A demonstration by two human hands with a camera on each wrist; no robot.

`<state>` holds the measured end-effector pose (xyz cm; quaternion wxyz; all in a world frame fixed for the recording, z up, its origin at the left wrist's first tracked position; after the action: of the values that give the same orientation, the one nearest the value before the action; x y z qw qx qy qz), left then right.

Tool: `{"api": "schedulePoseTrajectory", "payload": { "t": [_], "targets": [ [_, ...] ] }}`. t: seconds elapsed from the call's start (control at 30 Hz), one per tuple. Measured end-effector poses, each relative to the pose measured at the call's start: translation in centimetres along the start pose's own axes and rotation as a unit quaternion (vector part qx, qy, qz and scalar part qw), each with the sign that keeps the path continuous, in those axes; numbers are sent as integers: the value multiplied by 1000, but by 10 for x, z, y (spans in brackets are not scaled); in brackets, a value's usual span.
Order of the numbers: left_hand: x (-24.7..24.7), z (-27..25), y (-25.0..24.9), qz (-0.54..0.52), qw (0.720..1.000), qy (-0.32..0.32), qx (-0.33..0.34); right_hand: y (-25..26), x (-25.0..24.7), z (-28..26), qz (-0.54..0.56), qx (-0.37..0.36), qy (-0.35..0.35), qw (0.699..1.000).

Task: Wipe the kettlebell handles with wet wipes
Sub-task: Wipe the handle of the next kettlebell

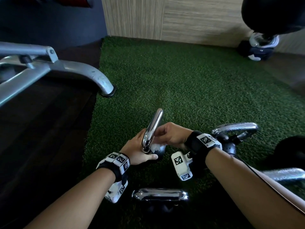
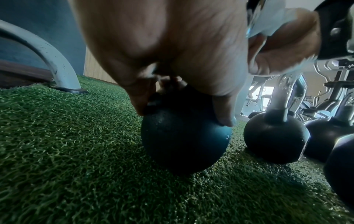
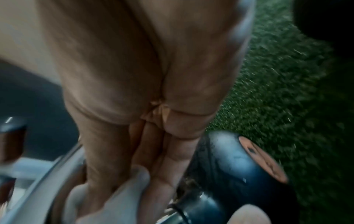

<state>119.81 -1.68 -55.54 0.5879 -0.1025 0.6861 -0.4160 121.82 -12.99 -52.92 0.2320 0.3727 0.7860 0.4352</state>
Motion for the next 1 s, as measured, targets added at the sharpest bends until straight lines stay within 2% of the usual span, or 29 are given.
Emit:
{"api": "schedulePoseTrajectory", "payload": {
  "t": [0.17,0.27,0.33,0.43,0.53,0.6,0.73,0.87,0.93,1.0],
  "targets": [
    [1,3,3,7,1000,6,-13,-10,-2,0,231,9,10,973],
    [2,2,2,21,1000,12,-6,-8,8,-5,249,-7,84,965],
    [2,2,0,31,999,12,0,-8,9,-7,247,-4,90,965],
    [2,3,3,24,1000,11,-10,-8,2,-1,289,-12,17,957],
    [4,5,9,19,1000,11,-19,-13,-4,9,380,-47,-53,922],
    [4,4,10,24,999,11,-26,-16,-1,11,412,-61,-69,907],
    [3,1,7,35,999,3,-18,-18,-3,9,428,-78,-89,896],
    [2,1,4,24,999,12,-17,-24,-35,9,484,-87,-171,854],
    [0,0,1,18,1000,6,-15,-22,-42,4,455,-88,-194,865],
    [-1,-1,-1,14,1000,3,-14,-16,-41,-1,390,-90,-202,894]
  ]
}}
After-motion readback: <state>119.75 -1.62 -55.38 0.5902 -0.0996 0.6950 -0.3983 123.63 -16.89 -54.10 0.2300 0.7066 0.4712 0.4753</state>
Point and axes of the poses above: each hand's wrist, its own z-axis towards the middle knuckle, its own x-axis out of the palm, y = z × x, the point moved 9 cm from there along z, towards the middle knuckle, and after that the axes turned 10 degrees about x, right-handed, at the moved point
